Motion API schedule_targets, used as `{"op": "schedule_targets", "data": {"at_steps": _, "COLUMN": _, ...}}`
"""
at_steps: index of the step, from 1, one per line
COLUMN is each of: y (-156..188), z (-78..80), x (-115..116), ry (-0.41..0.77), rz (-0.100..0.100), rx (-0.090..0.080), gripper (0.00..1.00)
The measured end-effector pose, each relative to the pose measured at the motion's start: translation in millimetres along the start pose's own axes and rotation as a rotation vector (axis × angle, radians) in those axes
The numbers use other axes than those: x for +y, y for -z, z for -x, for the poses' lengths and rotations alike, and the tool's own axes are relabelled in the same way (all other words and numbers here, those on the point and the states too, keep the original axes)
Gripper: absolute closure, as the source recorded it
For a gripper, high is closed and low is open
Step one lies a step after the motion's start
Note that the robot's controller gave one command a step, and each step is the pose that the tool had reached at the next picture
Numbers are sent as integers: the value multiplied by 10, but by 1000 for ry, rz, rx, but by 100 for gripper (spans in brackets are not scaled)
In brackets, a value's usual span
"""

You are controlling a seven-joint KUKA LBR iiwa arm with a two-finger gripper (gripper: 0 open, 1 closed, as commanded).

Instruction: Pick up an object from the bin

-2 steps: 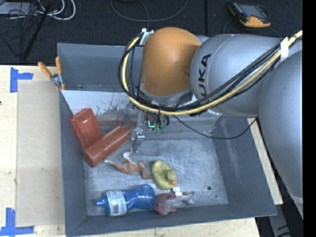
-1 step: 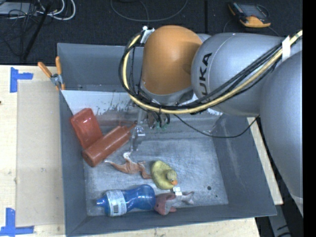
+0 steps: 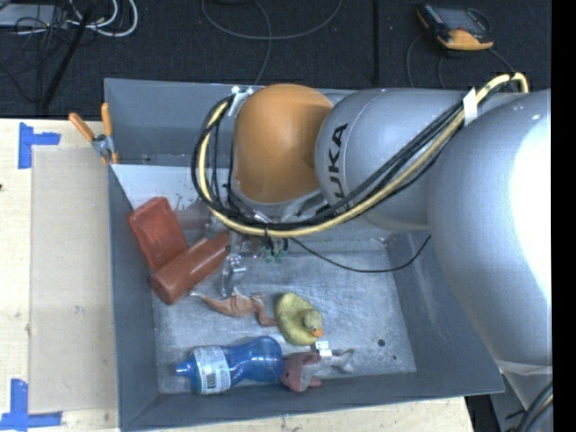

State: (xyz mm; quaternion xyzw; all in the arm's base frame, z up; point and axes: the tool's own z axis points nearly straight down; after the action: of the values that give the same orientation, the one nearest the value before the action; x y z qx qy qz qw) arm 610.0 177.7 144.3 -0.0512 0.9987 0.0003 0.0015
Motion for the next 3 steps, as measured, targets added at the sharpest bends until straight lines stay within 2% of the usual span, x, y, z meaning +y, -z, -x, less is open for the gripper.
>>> {"op": "schedule_targets", "data": {"at_steps": 1, "y": -144, "z": -136, "x": 412, "ry": 156, "rz": 0, "rx": 1, "gripper": 0}}
{"op": "schedule_targets", "data": {"at_steps": 2, "y": -391, "z": -57, "x": 386, "ry": 203, "rz": 1, "rx": 1, "gripper": 0}}
{"op": "schedule_targets", "data": {"at_steps": 3, "y": -736, "z": -122, "x": 296, "ry": 102, "rz": 2, "rx": -2, "gripper": 0}}
